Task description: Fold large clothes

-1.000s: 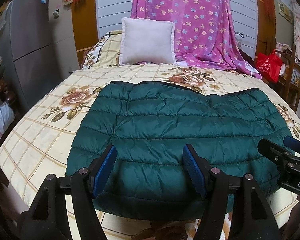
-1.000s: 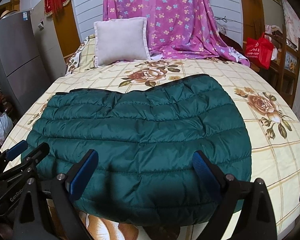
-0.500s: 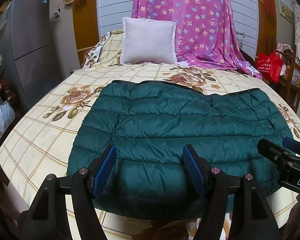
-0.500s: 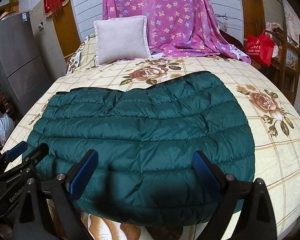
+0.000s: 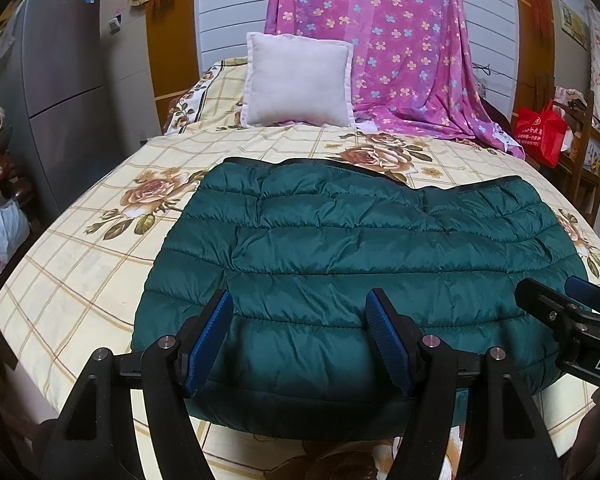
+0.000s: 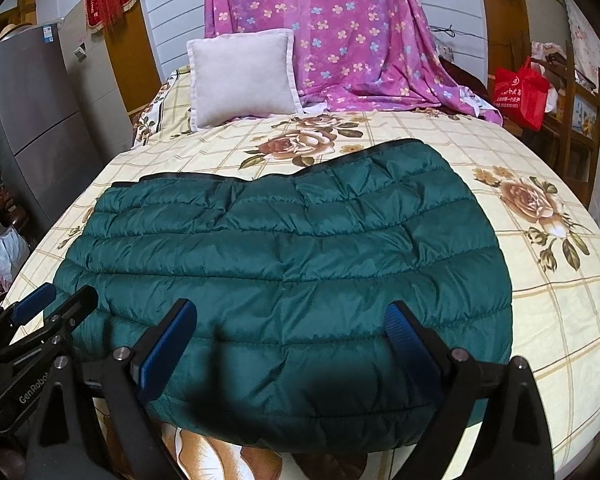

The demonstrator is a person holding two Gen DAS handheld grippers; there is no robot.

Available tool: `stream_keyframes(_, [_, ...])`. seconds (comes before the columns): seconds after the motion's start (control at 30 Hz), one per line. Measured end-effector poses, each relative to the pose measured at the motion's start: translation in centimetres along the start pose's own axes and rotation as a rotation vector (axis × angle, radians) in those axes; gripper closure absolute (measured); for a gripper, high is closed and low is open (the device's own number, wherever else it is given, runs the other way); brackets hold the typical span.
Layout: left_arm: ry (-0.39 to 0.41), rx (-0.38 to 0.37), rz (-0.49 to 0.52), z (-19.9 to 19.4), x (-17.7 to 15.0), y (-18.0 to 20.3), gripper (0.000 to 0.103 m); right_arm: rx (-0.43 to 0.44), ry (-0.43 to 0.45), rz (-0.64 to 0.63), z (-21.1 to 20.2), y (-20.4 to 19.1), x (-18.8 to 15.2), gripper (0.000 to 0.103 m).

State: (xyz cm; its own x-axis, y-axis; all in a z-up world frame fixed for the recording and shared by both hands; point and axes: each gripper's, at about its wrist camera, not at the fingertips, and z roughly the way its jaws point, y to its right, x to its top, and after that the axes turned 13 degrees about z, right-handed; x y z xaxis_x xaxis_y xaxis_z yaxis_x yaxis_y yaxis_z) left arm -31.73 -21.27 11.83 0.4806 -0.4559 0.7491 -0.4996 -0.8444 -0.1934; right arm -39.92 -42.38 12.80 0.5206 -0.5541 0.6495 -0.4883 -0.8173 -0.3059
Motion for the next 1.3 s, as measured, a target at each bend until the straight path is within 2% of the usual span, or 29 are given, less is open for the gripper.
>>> stream_keyframes(1.3, [0.001,0.006,0.012,0.20,-0.19,0.80,0.052,-0.003,-0.008,0.016,0.31,0.19,0.17,0.006])
